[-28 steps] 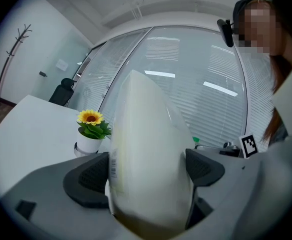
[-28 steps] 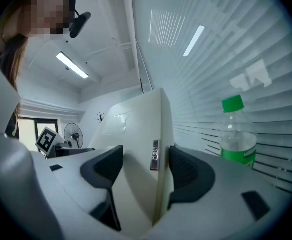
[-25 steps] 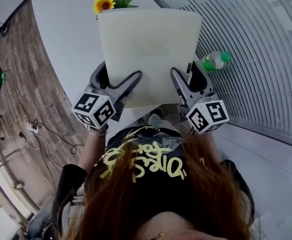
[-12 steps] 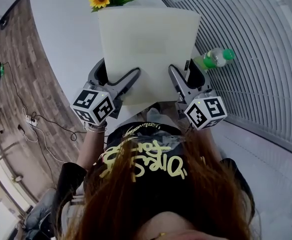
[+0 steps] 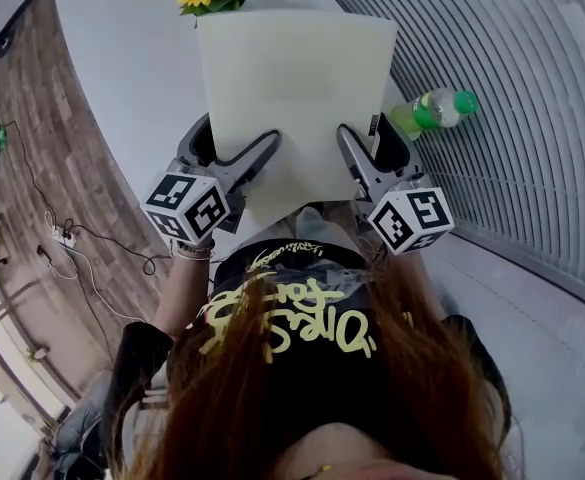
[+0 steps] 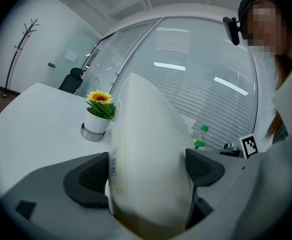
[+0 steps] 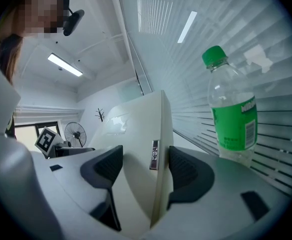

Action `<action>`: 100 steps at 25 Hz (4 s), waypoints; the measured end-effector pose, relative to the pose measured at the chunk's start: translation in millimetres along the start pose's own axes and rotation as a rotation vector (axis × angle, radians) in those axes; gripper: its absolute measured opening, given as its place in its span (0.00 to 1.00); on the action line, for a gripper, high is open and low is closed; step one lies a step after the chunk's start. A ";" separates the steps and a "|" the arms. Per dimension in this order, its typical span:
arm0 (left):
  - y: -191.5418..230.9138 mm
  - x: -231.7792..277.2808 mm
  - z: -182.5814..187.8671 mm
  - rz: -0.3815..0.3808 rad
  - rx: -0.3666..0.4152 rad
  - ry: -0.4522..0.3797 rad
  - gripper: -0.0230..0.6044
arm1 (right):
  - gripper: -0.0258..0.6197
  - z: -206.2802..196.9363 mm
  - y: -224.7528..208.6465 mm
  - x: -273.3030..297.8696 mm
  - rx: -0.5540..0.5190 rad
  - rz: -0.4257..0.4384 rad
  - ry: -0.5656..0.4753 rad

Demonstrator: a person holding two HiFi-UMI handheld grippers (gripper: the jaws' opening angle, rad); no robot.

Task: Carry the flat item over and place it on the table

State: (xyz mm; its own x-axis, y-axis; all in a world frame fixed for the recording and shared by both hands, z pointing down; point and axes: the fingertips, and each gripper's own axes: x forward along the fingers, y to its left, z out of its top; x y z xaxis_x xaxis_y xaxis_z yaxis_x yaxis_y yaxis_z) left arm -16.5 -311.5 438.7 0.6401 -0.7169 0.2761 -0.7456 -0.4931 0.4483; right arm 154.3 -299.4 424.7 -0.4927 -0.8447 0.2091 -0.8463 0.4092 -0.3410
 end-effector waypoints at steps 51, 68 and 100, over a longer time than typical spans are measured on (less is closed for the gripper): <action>41.5 21.1 -59.2 0.110 -0.304 0.253 0.80 | 0.48 -43.9 -17.7 28.3 0.013 -0.007 0.184; 50.7 27.6 -69.9 0.139 -0.338 0.322 0.80 | 0.48 -52.4 -23.5 37.1 0.059 -0.025 0.247; 56.6 30.9 -75.6 0.155 -0.368 0.359 0.81 | 0.48 -62.6 -23.3 44.0 0.035 -0.027 0.312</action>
State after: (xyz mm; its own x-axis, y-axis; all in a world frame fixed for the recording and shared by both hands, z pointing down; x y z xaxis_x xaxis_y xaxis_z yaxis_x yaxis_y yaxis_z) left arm -24.9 -324.3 536.9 0.5987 -0.5221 0.6075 -0.7635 -0.1427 0.6298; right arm 139.6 -324.5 499.3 -0.5134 -0.7063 0.4874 -0.8549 0.3715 -0.3622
